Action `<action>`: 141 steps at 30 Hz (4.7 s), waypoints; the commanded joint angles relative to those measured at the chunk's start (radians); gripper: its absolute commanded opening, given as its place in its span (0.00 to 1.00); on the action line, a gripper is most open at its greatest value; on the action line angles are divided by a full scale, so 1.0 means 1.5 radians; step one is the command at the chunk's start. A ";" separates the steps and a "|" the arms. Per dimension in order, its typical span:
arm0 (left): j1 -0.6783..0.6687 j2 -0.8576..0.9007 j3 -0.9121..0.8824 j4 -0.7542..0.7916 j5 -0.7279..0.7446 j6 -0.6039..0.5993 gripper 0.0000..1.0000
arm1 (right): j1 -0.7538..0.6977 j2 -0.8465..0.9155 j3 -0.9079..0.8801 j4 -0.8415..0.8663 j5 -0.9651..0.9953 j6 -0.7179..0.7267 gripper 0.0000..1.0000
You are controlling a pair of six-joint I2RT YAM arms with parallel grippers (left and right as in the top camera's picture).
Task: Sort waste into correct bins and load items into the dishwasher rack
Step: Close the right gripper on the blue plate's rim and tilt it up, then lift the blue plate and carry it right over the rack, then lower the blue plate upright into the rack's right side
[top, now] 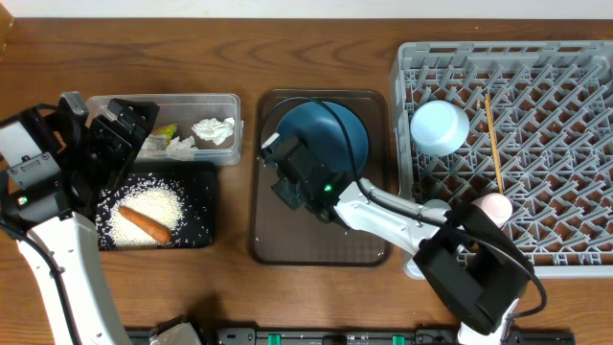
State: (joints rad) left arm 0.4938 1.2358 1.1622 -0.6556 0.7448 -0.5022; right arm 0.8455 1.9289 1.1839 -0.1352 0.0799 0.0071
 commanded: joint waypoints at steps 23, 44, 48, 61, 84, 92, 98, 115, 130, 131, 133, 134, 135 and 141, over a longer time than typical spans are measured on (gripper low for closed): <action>0.003 -0.009 0.013 -0.002 0.001 -0.005 0.98 | -0.396 -0.471 0.008 -0.102 -0.579 0.102 0.01; 0.003 -0.009 0.013 -0.002 0.001 -0.005 0.98 | -0.893 -0.391 0.007 -0.132 -1.002 0.110 0.01; 0.003 -0.009 0.013 -0.002 0.001 -0.005 0.98 | -0.912 -0.340 0.007 -0.132 -1.018 0.110 0.01; 0.003 -0.009 0.013 -0.002 0.001 -0.005 0.98 | -0.956 -0.210 0.007 -0.131 -1.054 0.101 0.01; 0.003 -0.009 0.013 -0.002 0.001 -0.005 0.98 | -0.939 -0.203 0.007 -0.091 -1.053 0.108 0.01; 0.003 -0.009 0.013 -0.002 0.001 -0.005 0.98 | -0.893 -0.203 0.007 -0.037 -1.011 0.153 0.01; 0.003 -0.009 0.013 -0.002 0.001 -0.005 0.98 | -0.895 -0.203 0.006 -0.037 -0.986 0.149 0.01; 0.003 -0.009 0.013 -0.002 0.001 -0.005 0.98 | -0.918 -0.150 -0.002 -0.025 -1.021 0.137 0.01; 0.003 -0.009 0.013 -0.002 0.001 -0.005 0.98 | -0.947 -0.150 -0.002 0.004 -1.048 0.226 0.01; 0.003 -0.009 0.013 -0.002 0.001 -0.005 0.98 | -0.945 -0.150 -0.002 0.009 -1.048 0.234 0.01; 0.003 -0.009 0.013 -0.002 0.001 -0.005 0.98 | -0.939 -0.150 -0.002 0.013 -1.045 0.249 0.01; 0.003 -0.009 0.013 -0.002 0.001 -0.005 0.98 | -0.935 -0.150 -0.002 0.013 -1.037 0.264 0.01; 0.003 -0.009 0.013 -0.002 0.001 -0.005 0.98 | -0.929 -0.150 -0.002 0.014 -1.026 0.287 0.01; 0.003 -0.009 0.013 -0.002 0.001 -0.005 0.98 | -0.868 -0.150 -0.002 0.156 -1.000 0.479 0.01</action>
State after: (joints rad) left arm 0.4938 1.2358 1.1622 -0.6556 0.7448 -0.5022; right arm -0.5091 1.6924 1.1816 0.0425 -1.4475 0.5182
